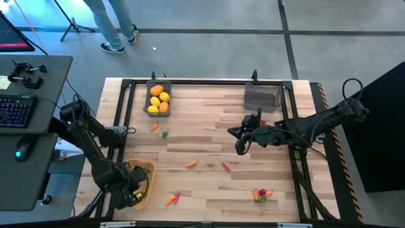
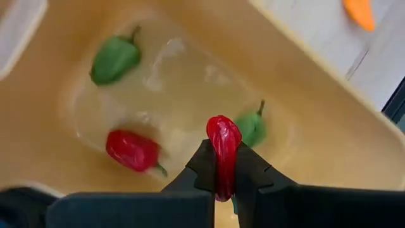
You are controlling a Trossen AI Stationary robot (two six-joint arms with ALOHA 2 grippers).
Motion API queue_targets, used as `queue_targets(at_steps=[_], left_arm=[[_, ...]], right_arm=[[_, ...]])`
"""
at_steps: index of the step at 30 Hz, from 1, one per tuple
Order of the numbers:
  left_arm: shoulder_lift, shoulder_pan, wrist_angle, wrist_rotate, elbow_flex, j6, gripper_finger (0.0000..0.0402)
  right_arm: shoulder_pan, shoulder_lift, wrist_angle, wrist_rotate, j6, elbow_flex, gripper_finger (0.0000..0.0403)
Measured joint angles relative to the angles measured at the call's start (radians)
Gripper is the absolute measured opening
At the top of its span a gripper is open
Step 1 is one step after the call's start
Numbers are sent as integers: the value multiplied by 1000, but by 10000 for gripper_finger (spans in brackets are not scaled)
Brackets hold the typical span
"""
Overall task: Sort produce into baskets
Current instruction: Put the center red bell pepper into the yellow bin, then adjust the yellow bin
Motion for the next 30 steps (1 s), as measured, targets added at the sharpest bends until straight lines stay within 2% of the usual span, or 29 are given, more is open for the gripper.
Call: queue_targets(at_steps=[6, 15, 21, 24, 26, 30], left_arm=[[-76, 15, 9, 60, -74, 81, 30], [-238, 48, 37, 99, -94, 102, 139], [-220, 74, 51, 124, -94, 228, 180], [-166, 86, 141, 123, -94, 403, 178], [-131, 92, 188, 123, -94, 499, 161], [-72, 92, 227, 127, -94, 620, 80]], right_arm=[[0, 15, 0, -29, 57, 0, 0], [0, 28, -3, -71, 73, 0, 0], [0, 28, -5, -67, 68, 0, 0], [0, 31, -10, -63, 65, 0, 0], [0, 36, -11, -59, 65, 0, 0], [0, 46, -18, -56, 62, 0, 0]])
